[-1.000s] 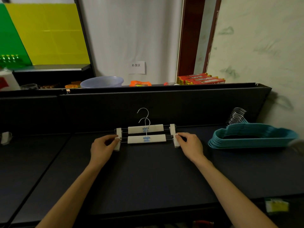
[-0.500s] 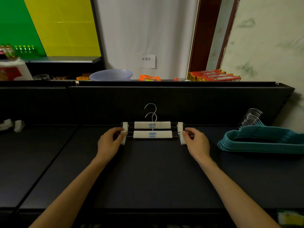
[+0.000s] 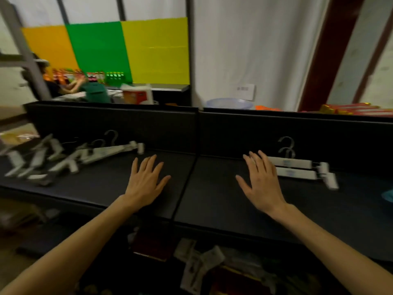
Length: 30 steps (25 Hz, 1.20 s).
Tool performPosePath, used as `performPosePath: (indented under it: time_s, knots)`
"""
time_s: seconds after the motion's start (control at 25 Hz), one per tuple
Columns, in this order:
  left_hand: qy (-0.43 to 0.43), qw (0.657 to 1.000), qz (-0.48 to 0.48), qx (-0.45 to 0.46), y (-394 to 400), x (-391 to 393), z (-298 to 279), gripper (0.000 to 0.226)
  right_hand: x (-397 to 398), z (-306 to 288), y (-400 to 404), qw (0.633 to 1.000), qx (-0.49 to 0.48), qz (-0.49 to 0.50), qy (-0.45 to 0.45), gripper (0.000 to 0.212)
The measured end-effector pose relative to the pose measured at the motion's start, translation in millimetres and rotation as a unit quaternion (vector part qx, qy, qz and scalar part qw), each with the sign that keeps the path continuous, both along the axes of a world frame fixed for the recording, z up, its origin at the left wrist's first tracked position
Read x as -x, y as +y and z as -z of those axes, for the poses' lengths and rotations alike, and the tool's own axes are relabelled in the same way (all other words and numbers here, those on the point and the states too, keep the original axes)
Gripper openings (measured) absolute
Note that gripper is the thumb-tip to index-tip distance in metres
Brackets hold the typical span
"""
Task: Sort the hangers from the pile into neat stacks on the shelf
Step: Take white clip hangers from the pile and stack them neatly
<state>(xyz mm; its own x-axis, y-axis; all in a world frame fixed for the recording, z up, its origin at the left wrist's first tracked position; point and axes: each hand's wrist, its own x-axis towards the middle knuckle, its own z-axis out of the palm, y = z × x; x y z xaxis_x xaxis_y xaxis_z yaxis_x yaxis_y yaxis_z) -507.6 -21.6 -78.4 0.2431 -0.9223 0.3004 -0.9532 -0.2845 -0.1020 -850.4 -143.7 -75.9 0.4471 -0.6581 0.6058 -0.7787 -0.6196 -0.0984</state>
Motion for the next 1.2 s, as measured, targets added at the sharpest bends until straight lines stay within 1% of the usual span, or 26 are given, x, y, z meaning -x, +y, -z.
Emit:
performPosePath:
  time_s: [0.04,0.12,0.24,0.36,0.4,0.48,0.64,0.72,0.8,0.84,0.92,1.0,1.12,1.2]
  knots:
    - [-0.013,1.0,-0.019,0.001,22,-31,-3,0.077,-31,5,12,1.0,-0.015,-0.009,-0.007,0.068]
    - [-0.011,0.998,-0.061,0.005,64,-90,-7,0.072,-104,12,37,0.998,-0.055,-0.029,-0.013,0.071]
    - [0.036,0.993,-0.112,0.016,101,-157,-11,0.069,-200,11,66,0.989,-0.122,-0.082,0.003,0.077]
    - [0.092,0.986,-0.129,0.045,118,-216,-17,0.067,-266,-1,75,0.982,-0.102,-0.143,0.068,0.08]
    - [0.103,0.985,-0.129,0.052,119,-234,-20,0.066,-284,-4,73,0.981,-0.096,-0.15,0.079,0.079]
    - [0.118,0.984,-0.12,0.058,115,-263,-23,0.064,-319,-9,63,0.98,-0.101,-0.154,0.072,0.077]
    - [0.127,0.987,-0.088,0.049,80,-305,-27,0.061,-400,-12,36,0.977,-0.112,-0.167,0.07,0.075]
    - [0.13,0.989,-0.068,0.022,57,-328,-33,0.067,-440,-11,20,0.972,-0.13,-0.178,0.078,0.075]
    - [0.112,0.993,-0.028,-0.026,39,-349,-33,0.077,-476,-8,5,0.967,-0.136,-0.193,0.096,0.075]
    - [0.106,0.993,-0.012,-0.046,32,-359,-29,0.081,-492,-6,-2,0.964,-0.135,-0.2,0.11,0.077]
    - [0.129,0.989,0.004,-0.068,18,-383,-17,0.085,-519,-1,-15,0.96,-0.146,-0.203,0.125,0.079]
    - [0.164,0.985,0.001,-0.062,8,-403,-6,0.084,-532,-1,-22,0.962,-0.159,-0.186,0.12,0.076]
    - [0.173,0.983,0.003,-0.06,-4,-429,-1,0.082,-533,2,-26,0.968,-0.141,-0.171,0.121,0.061]
    - [0.193,0.98,0.013,-0.046,-11,-438,2,0.076,-526,2,-26,0.969,-0.131,-0.167,0.123,0.051]
